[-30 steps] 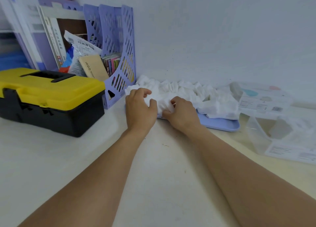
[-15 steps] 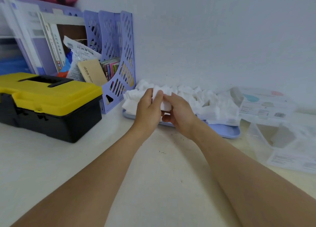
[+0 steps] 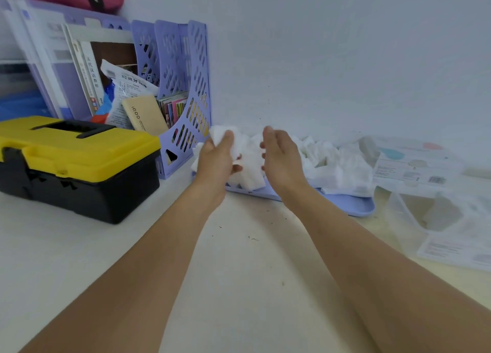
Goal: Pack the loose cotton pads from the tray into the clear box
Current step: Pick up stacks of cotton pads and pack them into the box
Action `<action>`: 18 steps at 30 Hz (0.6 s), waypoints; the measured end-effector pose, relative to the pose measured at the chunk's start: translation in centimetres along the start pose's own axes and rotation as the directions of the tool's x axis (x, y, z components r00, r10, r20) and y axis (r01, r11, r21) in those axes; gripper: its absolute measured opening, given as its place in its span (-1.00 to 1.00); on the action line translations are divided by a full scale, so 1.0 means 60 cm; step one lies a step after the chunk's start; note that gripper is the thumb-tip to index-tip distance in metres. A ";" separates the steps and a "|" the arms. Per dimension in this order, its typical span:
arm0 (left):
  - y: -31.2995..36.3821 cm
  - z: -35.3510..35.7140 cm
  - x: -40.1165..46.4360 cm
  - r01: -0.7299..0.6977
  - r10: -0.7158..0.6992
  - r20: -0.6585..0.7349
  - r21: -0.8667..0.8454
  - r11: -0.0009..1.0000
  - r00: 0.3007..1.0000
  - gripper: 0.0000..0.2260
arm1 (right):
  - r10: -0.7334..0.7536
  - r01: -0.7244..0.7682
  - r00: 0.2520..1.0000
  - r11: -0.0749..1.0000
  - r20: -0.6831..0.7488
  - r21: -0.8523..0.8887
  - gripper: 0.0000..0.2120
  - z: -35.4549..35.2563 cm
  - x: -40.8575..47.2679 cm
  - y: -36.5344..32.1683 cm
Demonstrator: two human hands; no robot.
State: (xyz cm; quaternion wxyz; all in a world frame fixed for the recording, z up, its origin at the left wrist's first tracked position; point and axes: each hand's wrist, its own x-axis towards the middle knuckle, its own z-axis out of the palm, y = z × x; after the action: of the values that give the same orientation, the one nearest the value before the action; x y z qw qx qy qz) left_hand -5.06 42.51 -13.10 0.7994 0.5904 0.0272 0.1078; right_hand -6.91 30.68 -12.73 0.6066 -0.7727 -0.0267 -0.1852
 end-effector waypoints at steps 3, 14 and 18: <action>0.003 -0.024 0.014 -0.058 0.060 -0.133 0.019 0.998 0.989 -0.87 | 0.002 -0.003 1.000 0.934 -0.001 -0.358 -0.67 -0.007 0.001 0.035; -0.009 -0.026 0.019 -0.040 0.049 -0.186 0.056 0.998 0.981 -0.76 | 0.242 -0.189 0.964 0.914 0.108 -0.359 -0.53 0.009 0.013 0.061; -0.010 -0.023 0.020 -0.006 0.009 -0.187 0.020 1.000 0.982 -0.80 | 0.307 -0.275 0.942 0.936 0.133 -0.219 -0.52 -0.005 0.022 0.051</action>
State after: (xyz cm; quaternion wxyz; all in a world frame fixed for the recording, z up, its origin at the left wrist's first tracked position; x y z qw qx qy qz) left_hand -4.03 43.91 -13.96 0.7871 0.5855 0.1012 0.1656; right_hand -4.97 29.34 -15.09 0.5436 -0.8369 0.0568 -0.0304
